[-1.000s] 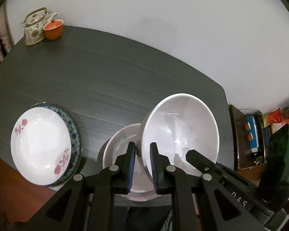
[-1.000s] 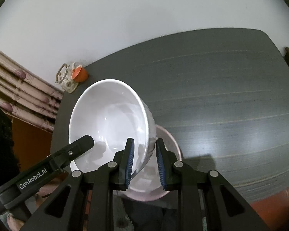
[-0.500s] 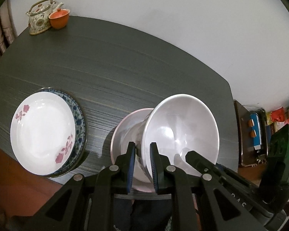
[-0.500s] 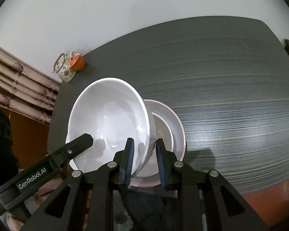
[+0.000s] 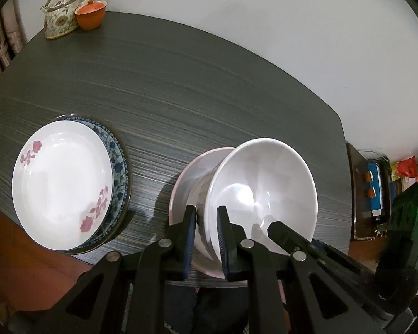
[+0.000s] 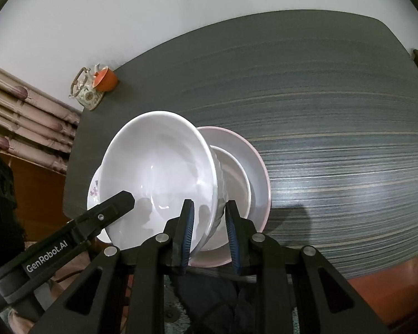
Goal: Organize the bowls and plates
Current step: 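Lower the 'Rabbit' bowl into the 'Dog' bowl with both grippers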
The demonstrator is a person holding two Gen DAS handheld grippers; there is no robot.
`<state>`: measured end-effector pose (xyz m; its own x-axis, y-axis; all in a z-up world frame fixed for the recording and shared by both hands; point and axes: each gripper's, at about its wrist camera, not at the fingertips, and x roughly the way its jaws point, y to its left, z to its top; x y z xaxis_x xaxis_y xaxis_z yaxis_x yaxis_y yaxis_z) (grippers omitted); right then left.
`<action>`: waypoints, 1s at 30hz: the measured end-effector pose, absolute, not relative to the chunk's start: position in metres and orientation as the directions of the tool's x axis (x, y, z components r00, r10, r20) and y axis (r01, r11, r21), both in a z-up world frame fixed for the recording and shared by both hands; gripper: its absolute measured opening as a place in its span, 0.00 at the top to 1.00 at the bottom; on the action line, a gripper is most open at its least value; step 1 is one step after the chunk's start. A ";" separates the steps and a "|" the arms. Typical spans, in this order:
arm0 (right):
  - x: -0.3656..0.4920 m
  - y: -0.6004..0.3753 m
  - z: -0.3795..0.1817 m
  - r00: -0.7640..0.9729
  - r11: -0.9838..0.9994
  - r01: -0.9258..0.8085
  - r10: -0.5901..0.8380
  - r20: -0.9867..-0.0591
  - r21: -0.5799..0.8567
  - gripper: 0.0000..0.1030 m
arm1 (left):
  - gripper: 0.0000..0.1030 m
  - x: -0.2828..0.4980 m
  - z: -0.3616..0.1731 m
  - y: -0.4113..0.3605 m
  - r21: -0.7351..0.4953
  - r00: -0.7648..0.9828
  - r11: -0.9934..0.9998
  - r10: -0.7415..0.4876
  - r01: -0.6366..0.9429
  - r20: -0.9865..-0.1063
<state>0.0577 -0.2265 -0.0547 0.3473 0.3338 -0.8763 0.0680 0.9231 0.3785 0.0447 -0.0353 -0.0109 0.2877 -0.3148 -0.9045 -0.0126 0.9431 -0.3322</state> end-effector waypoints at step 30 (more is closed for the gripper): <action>0.067 -0.227 -0.079 0.300 0.928 0.110 0.310 -0.902 0.355 0.77 | 0.86 0.060 -0.044 -0.066 -0.290 0.208 0.957 -0.285 0.003 -0.936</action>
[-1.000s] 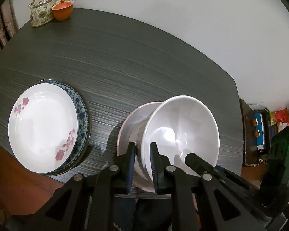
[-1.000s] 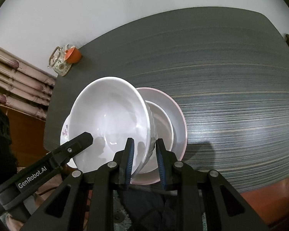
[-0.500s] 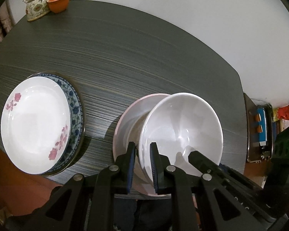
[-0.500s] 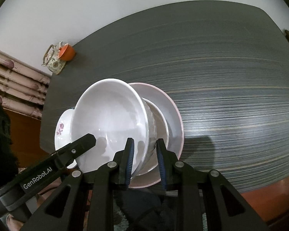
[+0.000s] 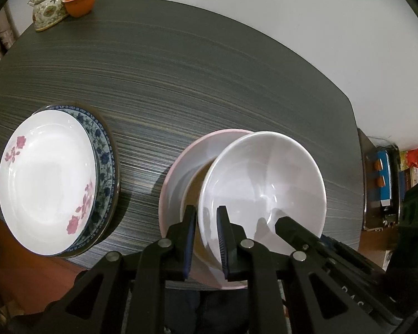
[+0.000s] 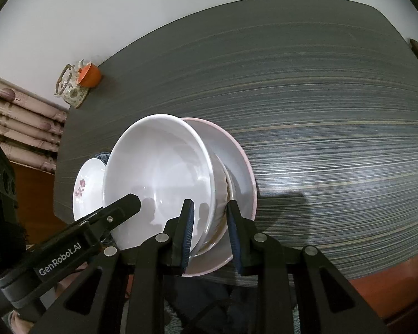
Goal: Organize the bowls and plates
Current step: 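Lower the 'Rabbit' bowl into the 'Dog' bowl with both grippers, then regrip the nested bowl stack rim with both grippers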
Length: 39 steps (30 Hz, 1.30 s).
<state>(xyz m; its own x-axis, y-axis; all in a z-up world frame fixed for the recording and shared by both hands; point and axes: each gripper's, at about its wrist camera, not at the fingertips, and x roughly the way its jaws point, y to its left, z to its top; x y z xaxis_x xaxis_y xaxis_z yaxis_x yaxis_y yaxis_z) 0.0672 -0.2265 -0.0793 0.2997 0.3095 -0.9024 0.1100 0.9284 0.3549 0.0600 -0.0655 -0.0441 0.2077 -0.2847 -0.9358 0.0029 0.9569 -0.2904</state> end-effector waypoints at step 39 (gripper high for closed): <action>0.062 -0.226 -0.078 0.301 0.930 0.099 0.310 -0.902 0.353 0.73 | 0.81 0.059 -0.044 -0.064 -0.263 0.242 0.965 -0.258 0.014 -0.935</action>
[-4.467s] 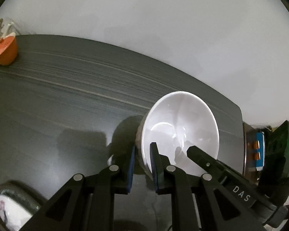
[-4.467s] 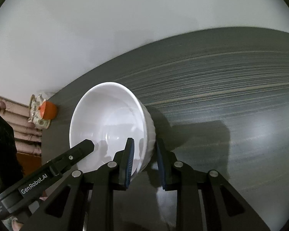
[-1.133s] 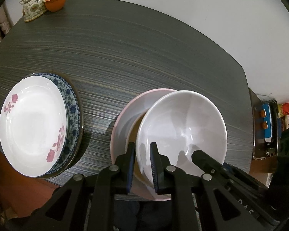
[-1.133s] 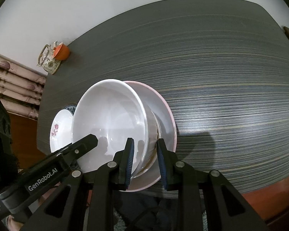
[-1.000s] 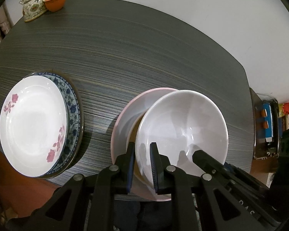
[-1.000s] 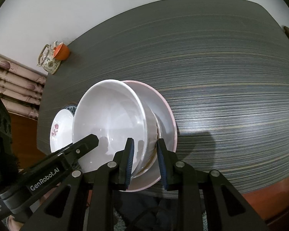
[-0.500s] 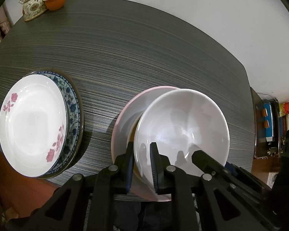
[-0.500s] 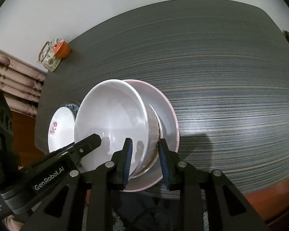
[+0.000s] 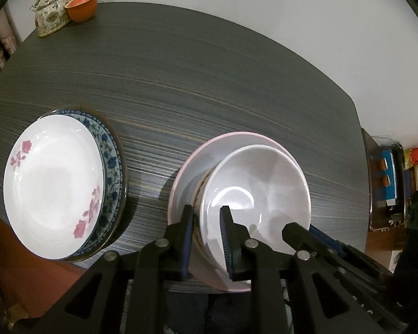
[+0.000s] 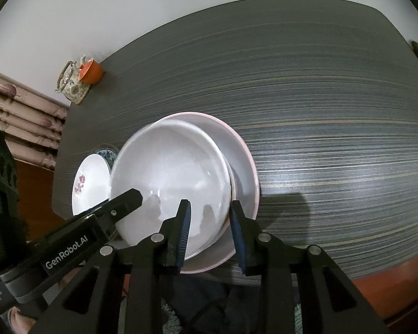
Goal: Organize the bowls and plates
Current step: 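Regrip the nested bowl stack rim with both grippers, then lift the three nested bowls and carry them toward the plate stack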
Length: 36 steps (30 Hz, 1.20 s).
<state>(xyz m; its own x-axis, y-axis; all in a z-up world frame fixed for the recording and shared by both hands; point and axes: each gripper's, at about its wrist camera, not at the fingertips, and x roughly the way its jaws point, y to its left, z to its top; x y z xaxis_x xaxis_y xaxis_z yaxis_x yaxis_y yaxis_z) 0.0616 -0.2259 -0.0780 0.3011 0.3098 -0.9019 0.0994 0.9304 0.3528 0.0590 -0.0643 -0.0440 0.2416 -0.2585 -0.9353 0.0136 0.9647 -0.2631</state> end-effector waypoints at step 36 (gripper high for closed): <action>0.031 -0.266 -0.045 0.412 0.904 0.142 0.316 -0.855 0.403 0.47 | 0.42 0.034 -0.024 -0.004 -0.336 0.340 0.941 -0.302 -0.042 -0.891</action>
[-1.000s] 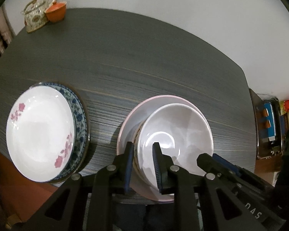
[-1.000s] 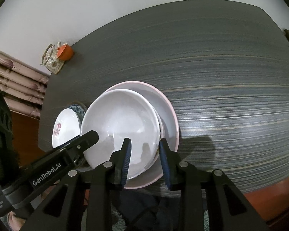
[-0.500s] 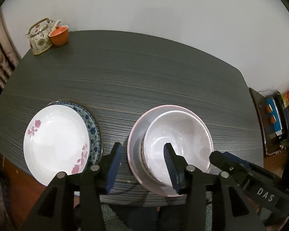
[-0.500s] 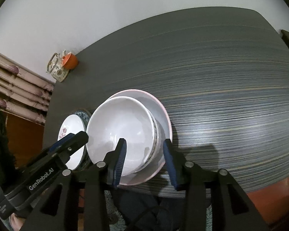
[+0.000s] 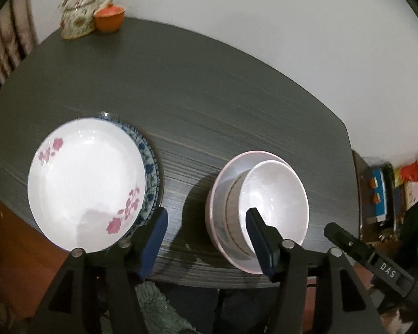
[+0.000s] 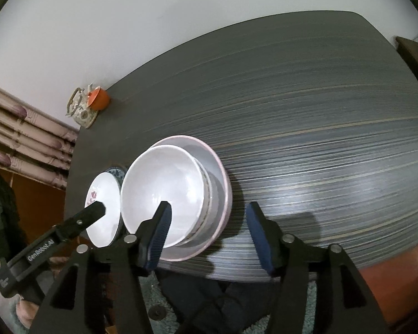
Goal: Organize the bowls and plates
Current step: 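Lift the three nested bowls and carry them toward the plate stack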
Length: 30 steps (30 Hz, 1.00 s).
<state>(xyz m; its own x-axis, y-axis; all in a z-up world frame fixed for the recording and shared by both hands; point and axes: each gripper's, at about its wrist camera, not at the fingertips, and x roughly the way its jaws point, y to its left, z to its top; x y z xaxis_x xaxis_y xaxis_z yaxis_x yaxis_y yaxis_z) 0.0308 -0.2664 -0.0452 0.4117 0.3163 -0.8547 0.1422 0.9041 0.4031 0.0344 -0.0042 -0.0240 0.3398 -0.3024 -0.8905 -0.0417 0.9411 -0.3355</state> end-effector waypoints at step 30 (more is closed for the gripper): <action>0.051 -0.272 -0.094 0.282 0.921 0.229 0.247 -0.927 0.315 0.47 | 0.42 0.058 -0.079 -0.003 -0.313 0.219 0.930 -0.271 -0.192 -0.937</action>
<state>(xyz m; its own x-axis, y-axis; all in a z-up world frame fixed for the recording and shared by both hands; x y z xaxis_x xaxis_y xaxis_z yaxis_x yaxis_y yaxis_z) 0.0506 -0.2723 -0.0945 0.2824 0.2465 -0.9271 0.2291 0.9211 0.3147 0.0584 -0.0028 -0.0788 0.2187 -0.2708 -0.9375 -0.1919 0.9300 -0.3134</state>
